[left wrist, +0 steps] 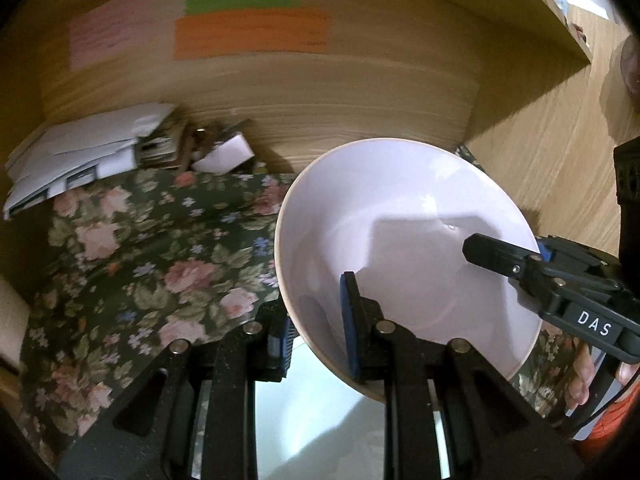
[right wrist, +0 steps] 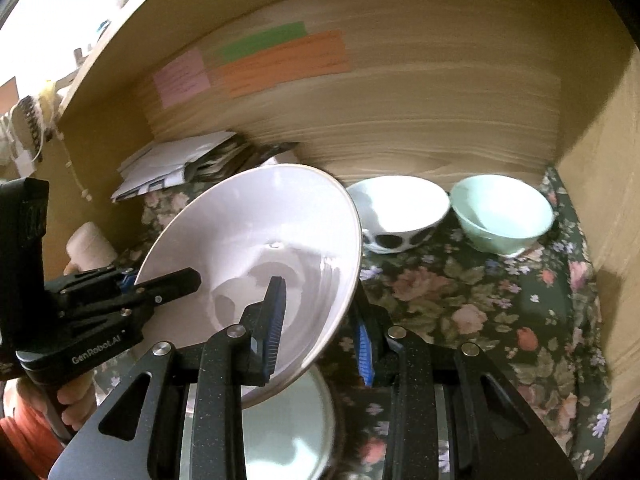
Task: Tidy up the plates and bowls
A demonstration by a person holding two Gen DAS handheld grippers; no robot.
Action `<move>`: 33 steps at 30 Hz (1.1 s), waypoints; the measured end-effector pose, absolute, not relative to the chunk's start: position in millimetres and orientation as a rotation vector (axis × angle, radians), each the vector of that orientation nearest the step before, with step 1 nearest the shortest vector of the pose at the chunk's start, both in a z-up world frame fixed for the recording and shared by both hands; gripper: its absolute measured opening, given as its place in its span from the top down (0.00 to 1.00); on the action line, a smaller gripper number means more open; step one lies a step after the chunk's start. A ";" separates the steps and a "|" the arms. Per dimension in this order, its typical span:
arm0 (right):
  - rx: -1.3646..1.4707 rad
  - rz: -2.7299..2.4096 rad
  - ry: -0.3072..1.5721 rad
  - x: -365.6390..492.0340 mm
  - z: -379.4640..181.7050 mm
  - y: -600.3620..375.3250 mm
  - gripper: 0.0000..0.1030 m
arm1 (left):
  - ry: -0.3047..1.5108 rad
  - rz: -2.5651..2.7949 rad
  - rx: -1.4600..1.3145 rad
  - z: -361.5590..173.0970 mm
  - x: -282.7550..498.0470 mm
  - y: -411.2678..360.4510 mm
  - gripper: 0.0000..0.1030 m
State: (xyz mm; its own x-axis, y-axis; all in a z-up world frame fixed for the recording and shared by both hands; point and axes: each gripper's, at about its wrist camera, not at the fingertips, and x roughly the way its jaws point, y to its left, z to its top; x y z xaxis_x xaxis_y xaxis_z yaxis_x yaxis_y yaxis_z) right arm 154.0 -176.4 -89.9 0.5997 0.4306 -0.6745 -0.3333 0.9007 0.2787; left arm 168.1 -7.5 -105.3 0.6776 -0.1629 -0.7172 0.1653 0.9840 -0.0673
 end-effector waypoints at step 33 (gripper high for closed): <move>-0.026 0.730 0.896 134.5 -109.9 -19.9 0.72 | 0.780 0.094 -0.128 -108.9 80.5 135.7 0.80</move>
State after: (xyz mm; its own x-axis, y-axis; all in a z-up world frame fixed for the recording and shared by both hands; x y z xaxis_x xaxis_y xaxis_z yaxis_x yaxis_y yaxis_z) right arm 134.5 -19.9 -109.9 0.4033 0.5672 -0.7181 -0.5881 0.7619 0.2715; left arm 80.5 135.7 -108.9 0.7071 0.0370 -0.7061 -0.1316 0.9881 -0.0800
